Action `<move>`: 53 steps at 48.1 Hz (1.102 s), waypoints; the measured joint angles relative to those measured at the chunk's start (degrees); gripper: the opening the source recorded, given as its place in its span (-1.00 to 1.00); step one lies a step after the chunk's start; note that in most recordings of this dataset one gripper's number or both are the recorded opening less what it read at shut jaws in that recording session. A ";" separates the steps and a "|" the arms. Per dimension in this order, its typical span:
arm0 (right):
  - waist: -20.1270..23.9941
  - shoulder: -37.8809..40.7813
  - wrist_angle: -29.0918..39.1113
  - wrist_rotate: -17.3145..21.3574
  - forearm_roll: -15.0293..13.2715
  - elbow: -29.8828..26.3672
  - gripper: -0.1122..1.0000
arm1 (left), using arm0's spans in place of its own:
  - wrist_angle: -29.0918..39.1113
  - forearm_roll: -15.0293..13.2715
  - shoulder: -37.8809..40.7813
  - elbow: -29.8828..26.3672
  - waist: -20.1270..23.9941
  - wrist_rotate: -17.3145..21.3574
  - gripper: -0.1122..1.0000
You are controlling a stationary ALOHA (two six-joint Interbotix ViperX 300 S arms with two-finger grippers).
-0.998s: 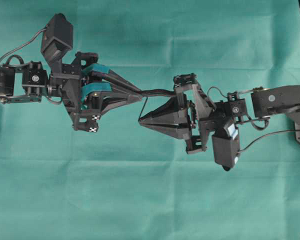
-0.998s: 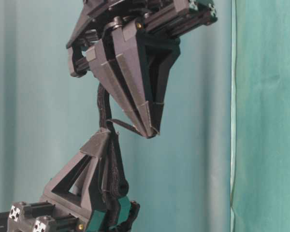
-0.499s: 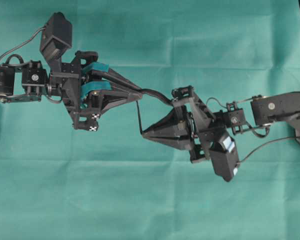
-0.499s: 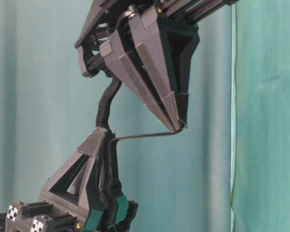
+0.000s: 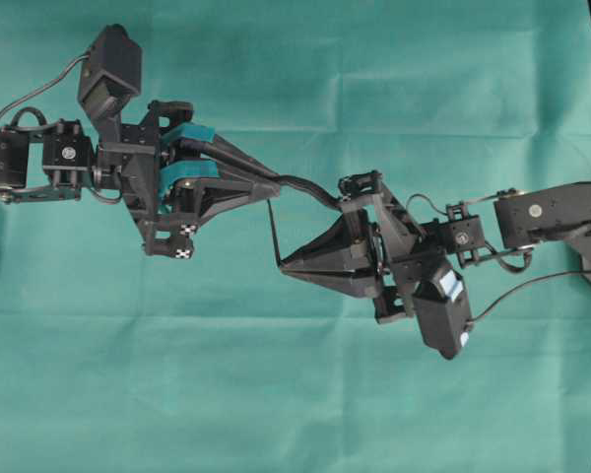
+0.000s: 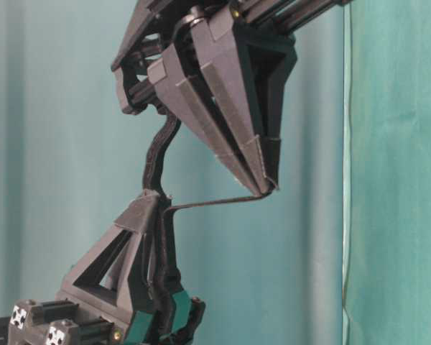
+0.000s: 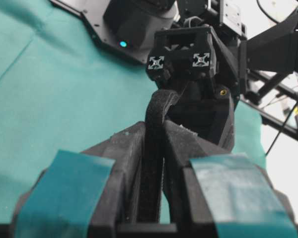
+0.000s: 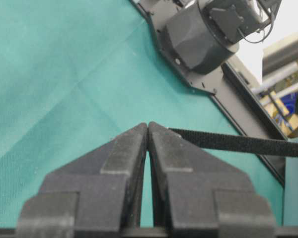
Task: Peel off the Velcro with your right arm.
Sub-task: 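Pull the right gripper away to peel the top layer apart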
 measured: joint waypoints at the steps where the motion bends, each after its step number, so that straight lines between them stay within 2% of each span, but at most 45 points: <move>1: 0.00 -0.09 0.09 0.09 0.09 0.00 -0.97 | 0.00 0.00 0.00 0.00 0.00 -0.09 -0.62; 22: -0.18 -2.29 0.09 0.09 1.49 1.41 -0.94 | -0.26 0.00 0.00 0.18 0.00 0.00 -0.62; 27: -0.18 -3.43 0.00 0.18 1.67 2.20 -0.76 | -0.35 0.00 0.00 0.18 0.00 0.00 -0.62; 32: -0.18 -4.57 0.00 0.97 2.11 3.16 -0.38 | -0.44 0.00 -0.09 0.53 0.09 0.00 -0.62; 34: -0.18 -5.10 0.00 1.23 2.20 3.52 -0.28 | -0.44 0.00 -0.18 0.53 0.09 0.00 -0.62; 45: -0.18 -8.09 0.00 1.49 2.64 6.24 -0.31 | -0.44 0.00 -2.46 2.29 0.00 -0.09 -0.62; 53: -0.18 -10.63 -0.18 1.41 4.57 8.35 -0.31 | -0.97 0.00 -4.39 4.31 0.00 0.09 -0.62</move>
